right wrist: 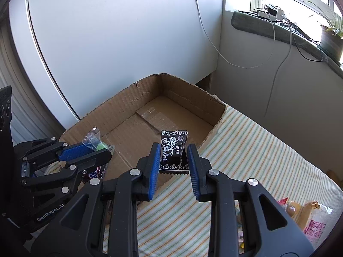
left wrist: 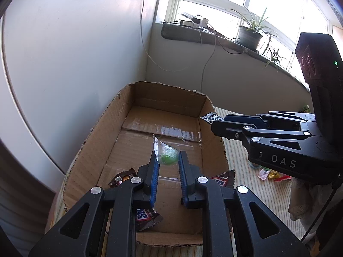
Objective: Organize snacks
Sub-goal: 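Open both grippers to drop the candy and packet into the box, then move both grippers back to the bagged bread loaf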
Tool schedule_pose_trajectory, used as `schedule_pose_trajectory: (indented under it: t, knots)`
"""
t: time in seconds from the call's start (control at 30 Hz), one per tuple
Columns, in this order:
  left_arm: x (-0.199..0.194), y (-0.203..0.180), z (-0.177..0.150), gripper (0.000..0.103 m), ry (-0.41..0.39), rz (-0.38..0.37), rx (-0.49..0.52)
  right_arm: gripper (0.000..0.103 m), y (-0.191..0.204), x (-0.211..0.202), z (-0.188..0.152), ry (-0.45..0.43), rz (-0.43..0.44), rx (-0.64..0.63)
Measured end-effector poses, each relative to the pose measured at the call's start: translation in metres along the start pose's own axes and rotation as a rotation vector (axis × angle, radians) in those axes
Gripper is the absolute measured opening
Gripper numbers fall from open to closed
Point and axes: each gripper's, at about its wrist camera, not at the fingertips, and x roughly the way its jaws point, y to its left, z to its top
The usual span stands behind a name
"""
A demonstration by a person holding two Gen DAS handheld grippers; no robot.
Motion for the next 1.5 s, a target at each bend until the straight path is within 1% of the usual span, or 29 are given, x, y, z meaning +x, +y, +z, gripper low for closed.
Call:
schedule_pose_trajectory:
  t: [0.2,0.37,0.4,0.43,0.47,0.5,0.53,0.6,0.67,0.73,1.07,1.5]
  knots:
    - [0.004,0.006,-0.001,0.016,0.007,0.001,-0.011,0.027,0.006,0.016,0.006,0.018,0.013,-0.008]
    - [0.007,0.005,-0.001,0.018,0.014,0.004,-0.006,0.027,0.01,0.019,0.006,0.018,0.024,-0.021]
    - [0.008,0.005,-0.001,0.024,0.013,0.007,-0.006,0.029,0.01,0.018,0.007,0.015,0.021,-0.022]
    - [0.008,0.005,-0.001,0.029,0.011,0.008,-0.006,0.034,0.01,0.017,0.007,0.011,0.018,-0.023]
    - [0.008,0.004,-0.001,0.041,0.009,0.015,-0.006,0.039,0.009,0.017,0.007,0.007,0.014,-0.023]
    - [0.008,0.004,-0.001,0.057,0.007,0.024,-0.007,0.051,0.009,0.015,0.007,0.002,0.009,-0.021]
    - [0.007,0.004,-0.001,0.061,0.001,0.028,-0.009,0.063,0.009,0.013,0.006,-0.004,0.006,-0.019]
    - [0.005,0.003,-0.002,0.062,-0.001,0.029,-0.008,0.07,0.008,0.008,0.006,-0.021,-0.002,-0.016]
    - [0.004,0.002,-0.002,0.062,-0.003,0.031,-0.006,0.073,0.005,0.005,0.006,-0.026,-0.009,-0.01]
    - [0.003,0.0,-0.002,0.062,-0.004,0.031,-0.007,0.079,0.002,0.001,0.005,-0.03,-0.013,-0.002]
    - [-0.004,-0.018,-0.002,0.062,-0.016,0.002,0.002,0.083,-0.021,-0.026,-0.01,-0.047,-0.042,0.045]
    - [-0.004,-0.066,-0.004,0.062,-0.008,-0.07,0.056,0.086,-0.085,-0.079,-0.051,-0.08,-0.117,0.163]
